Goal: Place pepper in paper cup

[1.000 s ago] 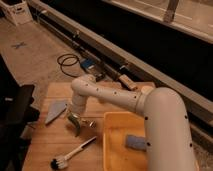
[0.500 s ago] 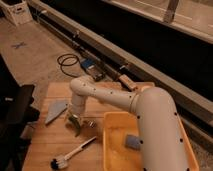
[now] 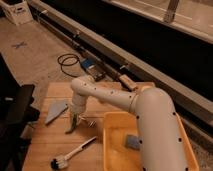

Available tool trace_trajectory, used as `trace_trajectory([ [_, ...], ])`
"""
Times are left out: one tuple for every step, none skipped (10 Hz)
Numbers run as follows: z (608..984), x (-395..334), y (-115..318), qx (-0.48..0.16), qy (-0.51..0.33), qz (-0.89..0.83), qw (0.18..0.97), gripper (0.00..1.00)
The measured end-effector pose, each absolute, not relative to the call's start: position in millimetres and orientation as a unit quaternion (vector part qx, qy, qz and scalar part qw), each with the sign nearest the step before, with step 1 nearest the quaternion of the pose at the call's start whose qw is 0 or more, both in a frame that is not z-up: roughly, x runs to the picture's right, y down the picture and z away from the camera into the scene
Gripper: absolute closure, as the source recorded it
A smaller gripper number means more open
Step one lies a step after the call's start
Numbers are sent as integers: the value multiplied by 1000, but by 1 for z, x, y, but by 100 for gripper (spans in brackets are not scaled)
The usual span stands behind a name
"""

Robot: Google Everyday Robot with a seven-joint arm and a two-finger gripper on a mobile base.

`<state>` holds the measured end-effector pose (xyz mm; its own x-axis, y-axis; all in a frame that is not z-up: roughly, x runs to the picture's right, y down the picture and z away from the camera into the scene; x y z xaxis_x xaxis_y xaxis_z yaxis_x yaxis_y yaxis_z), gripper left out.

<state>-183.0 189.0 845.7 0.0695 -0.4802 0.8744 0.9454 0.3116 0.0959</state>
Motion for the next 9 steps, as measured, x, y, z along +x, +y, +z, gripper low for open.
trace_trajectory([
  [847,-182,192,-265,-443,-519,681,97],
  [850,-181,194,-263,-448,-514,683,100],
  [850,-181,194,-261,-449,-513,683,100],
  [851,-181,194,-260,-449,-513,684,100],
  [851,-180,194,-260,-448,-514,684,100],
  [851,-180,194,-260,-448,-514,684,100],
  [850,-181,193,-256,-447,-515,685,100],
  [847,-178,185,-243,-445,-512,694,100],
  [841,-173,171,-228,-441,-506,706,100],
])
